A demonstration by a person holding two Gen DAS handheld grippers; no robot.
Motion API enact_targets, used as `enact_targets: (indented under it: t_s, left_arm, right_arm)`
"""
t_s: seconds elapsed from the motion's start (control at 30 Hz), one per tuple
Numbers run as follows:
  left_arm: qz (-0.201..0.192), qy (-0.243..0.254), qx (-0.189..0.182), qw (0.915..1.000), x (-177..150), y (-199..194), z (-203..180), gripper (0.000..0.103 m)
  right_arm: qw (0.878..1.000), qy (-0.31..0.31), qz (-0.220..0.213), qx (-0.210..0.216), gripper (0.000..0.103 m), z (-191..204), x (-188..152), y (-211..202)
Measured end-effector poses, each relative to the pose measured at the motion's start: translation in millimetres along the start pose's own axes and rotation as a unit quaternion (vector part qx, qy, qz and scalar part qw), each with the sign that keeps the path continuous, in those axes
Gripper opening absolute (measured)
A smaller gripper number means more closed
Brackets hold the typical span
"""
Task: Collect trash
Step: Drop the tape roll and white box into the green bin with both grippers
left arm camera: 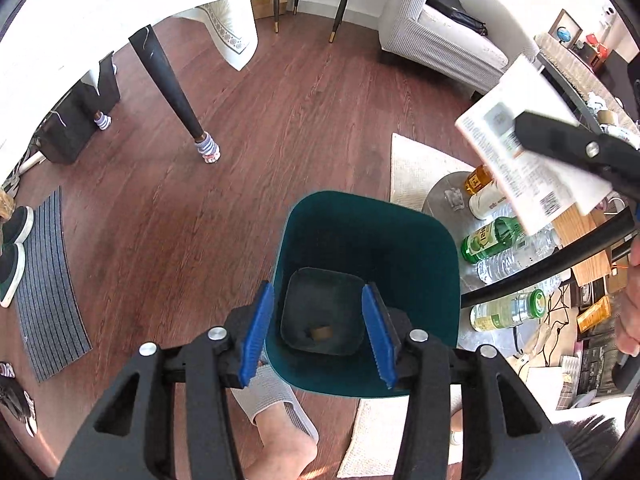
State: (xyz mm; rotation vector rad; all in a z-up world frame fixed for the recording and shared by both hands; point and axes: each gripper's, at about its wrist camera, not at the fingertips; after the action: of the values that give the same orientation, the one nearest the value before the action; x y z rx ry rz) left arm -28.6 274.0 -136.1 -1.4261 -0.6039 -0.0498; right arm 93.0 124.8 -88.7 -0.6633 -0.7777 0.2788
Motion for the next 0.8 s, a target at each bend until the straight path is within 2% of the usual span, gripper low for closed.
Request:
enact_targets:
  t_s: [0.33,0.53,0.63,0.7,0.8]
  left_arm:
    - [-0.07,0.003,-0.014,0.9975,15.5,-43.4,3.4,0.026]
    - [-0.096,-0.005,-0.028,0.995,30.2,-62.5,1.4,0.025]
    - [-0.111,-0.006,-0.035,0.9931,34.9,-72.9,-3.5,0.025]
    - [-0.12,-0.006,-0.037,0.992,37.1,-79.1,-7.1,0.025]
    - [-0.13,-0.008,-0.04,0.9907,40.4,-86.7,-9.3,0.025]
  right_arm:
    - [0.996,-0.002,0.076,-0.044,0.05,-9.1,-24.1,47.8]
    - [0.988,-0.016,0.132,-0.08,0.051,-13.5,-44.9,67.7]
    - [0.986,-0.022,0.142,-0.091,0.057,-12.7,-50.7,69.1]
    - [0.985,-0.025,0.143,-0.096,0.071,-12.4,-52.6,67.1]
    - [0.984,-0.031,0.143,-0.1,0.071,-11.2,-54.8,63.2]
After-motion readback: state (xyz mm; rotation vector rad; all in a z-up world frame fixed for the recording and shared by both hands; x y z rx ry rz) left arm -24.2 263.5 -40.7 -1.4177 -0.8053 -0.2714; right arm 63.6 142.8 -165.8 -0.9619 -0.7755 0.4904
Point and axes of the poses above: each gripper's, at about its wrist camera, not at the fingertips, and y roughly the way its jaws point, z to its left, x to its top, and after that the axes turned 12 degrees about x, right-handed
